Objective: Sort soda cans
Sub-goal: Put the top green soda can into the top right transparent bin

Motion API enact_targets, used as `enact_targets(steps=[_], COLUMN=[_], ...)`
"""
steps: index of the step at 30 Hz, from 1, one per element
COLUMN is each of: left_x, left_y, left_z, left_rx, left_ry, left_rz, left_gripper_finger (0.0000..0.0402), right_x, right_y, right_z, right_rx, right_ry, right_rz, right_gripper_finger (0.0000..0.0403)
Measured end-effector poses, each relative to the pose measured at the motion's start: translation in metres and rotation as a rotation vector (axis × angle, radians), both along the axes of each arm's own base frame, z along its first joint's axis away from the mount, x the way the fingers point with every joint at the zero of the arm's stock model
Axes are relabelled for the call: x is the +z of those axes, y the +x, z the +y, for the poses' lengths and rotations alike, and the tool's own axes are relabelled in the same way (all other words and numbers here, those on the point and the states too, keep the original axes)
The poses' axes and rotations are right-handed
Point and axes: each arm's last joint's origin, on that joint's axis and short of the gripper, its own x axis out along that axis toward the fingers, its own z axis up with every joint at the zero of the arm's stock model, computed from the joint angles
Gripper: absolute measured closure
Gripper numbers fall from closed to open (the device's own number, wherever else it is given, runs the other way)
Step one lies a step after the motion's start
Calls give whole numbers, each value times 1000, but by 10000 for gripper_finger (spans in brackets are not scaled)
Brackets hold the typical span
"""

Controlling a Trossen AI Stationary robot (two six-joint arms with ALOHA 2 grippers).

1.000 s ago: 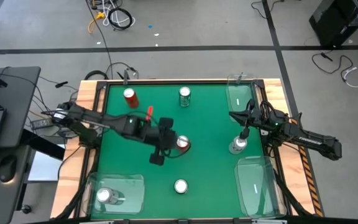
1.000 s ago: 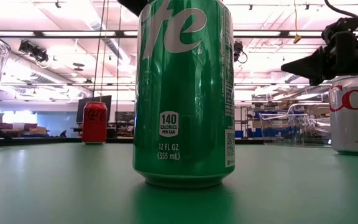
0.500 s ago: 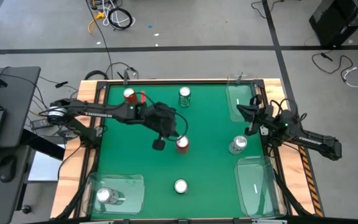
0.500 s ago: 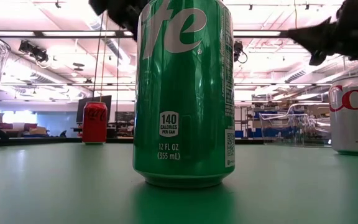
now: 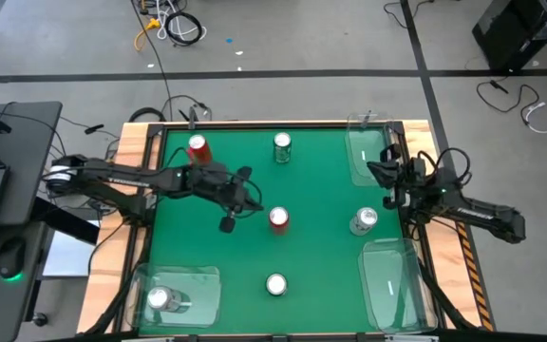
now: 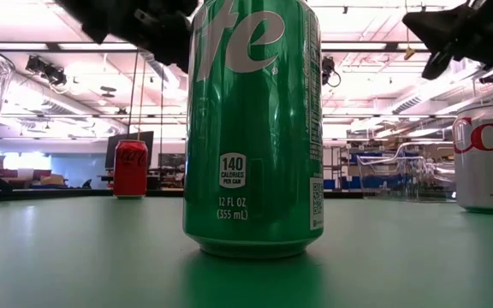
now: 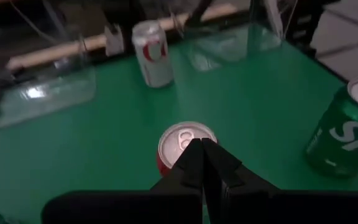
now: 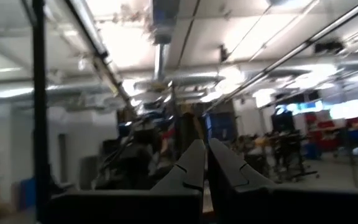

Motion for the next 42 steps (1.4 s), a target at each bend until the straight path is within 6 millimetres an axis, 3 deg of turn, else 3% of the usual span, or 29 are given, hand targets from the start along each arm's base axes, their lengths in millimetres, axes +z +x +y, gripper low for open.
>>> enact_targets(steps=[9,15,22,30,37,42], left_x=[-9,-9,-3,-1,0,-1], left_y=[-9,-10,-11,-16,-20,-21], left_z=[7,18,36,63,77,78], left_rx=[72,150,207,264,299,306], left_ry=[-39,-32,-26,-9,-19,-19], left_rz=[-112,-121,-184,-208,-213,-209], left_gripper_finger=[401,402,401,401,401,401], right_x=[37,55,64,48,26,9], right_y=[26,70,125,175,203,216], right_z=[-10,-28,-58,-96,-117,-130], right_rx=[-22,-87,-138,-284,-261,-270], right_ry=[21,67,58,116,169,182], right_rz=[195,425,572,708,784,840], right_gripper_finger=[393,371,303,186,77,35])
